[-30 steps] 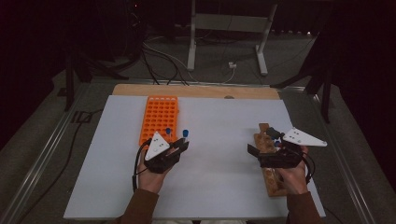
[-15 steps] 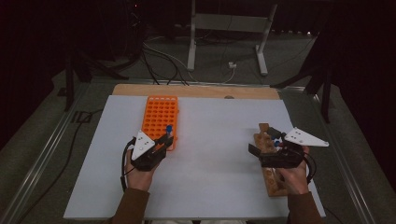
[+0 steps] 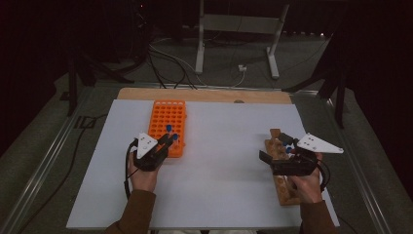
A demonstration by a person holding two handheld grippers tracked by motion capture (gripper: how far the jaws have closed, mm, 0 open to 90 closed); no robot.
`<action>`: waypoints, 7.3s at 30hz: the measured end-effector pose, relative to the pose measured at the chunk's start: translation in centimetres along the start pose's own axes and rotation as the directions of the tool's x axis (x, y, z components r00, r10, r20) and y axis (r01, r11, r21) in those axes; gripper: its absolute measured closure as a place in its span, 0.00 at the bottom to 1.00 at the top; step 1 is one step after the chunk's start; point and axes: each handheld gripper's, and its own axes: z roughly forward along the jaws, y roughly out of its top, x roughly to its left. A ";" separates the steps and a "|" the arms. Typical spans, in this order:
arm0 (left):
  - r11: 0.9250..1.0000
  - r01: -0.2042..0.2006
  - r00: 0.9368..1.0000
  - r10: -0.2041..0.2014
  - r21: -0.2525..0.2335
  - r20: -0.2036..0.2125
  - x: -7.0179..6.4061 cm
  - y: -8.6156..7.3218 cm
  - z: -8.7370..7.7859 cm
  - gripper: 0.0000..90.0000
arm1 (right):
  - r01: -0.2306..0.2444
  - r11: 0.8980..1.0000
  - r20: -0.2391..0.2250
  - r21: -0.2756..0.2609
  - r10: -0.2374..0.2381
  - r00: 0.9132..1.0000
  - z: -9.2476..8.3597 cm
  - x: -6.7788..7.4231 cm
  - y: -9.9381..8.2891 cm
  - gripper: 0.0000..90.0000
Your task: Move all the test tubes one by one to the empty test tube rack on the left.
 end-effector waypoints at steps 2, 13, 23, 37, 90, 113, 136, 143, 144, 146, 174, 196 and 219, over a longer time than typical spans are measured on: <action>1.000 0.007 1.000 -0.007 0.004 -0.009 0.2 -0.1 0.4 0.87 | 0.002 1.000 -0.001 0.000 -0.002 1.000 0.0 0.0 0.0 0.00; 0.999 0.023 0.999 -0.022 0.049 -0.026 1.0 -1.1 1.6 0.87 | 0.003 1.000 -0.002 -0.004 -0.003 1.000 -0.1 0.0 0.0 0.00; 0.991 -0.011 1.000 0.013 0.132 -0.018 0.8 -2.4 2.2 0.87 | 0.010 1.000 -0.005 -0.005 -0.010 1.000 -0.1 0.0 0.0 0.00; 0.979 -0.035 0.999 0.038 0.201 -0.011 0.6 -2.8 2.6 0.87 | 0.012 1.000 -0.006 -0.005 -0.012 1.000 -0.2 0.0 0.0 0.00; 0.989 0.141 0.984 -0.135 -0.037 0.117 1.3 0.3 -2.9 0.01 | -0.014 0.989 0.198 0.145 -0.015 0.980 -2.6 -5.5 -3.5 0.43; 0.993 0.114 0.988 -0.109 -0.040 0.108 0.7 0.7 -3.0 0.01 | 0.006 0.967 0.218 0.253 -0.063 0.974 -0.8 -6.0 -5.5 0.84; 0.994 0.099 0.991 -0.094 -0.045 0.095 0.5 0.9 -3.1 0.01 | 0.024 0.973 0.217 0.231 -0.075 0.973 -2.1 -5.3 -3.4 0.85; 0.995 0.095 0.991 -0.090 -0.042 0.095 0.4 1.0 -3.1 0.01 | 0.034 0.977 0.229 0.211 -0.083 0.970 -2.8 -5.0 -2.4 0.85; 0.995 0.095 0.991 -0.090 -0.043 0.095 0.4 1.0 -3.1 0.01 | 0.034 0.977 0.231 0.208 -0.083 0.969 -2.9 -4.9 -2.2 0.85; 0.995 0.093 0.992 -0.089 -0.042 0.093 0.3 1.0 -3.1 0.01 | 0.039 0.978 0.232 0.203 -0.087 0.969 -3.1 -4.8 -1.9 0.85; 0.997 0.069 0.990 -0.063 -0.042 0.128 -1.4 2.0 -3.0 0.01 | 0.048 0.987 0.126 0.151 -0.067 0.990 -1.5 -2.1 -0.4 0.85; 0.997 -0.080 0.952 0.071 0.018 0.299 -10.0 3.0 2.2 0.01 | 0.034 0.989 0.013 0.147 -0.036 0.999 1.2 0.7 -0.1 0.85; 0.989 -0.147 0.904 0.121 0.033 0.409 -16.2 2.2 5.3 0.28 | 0.051 0.982 -0.090 0.181 -0.035 0.995 3.5 3.5 -0.4 0.85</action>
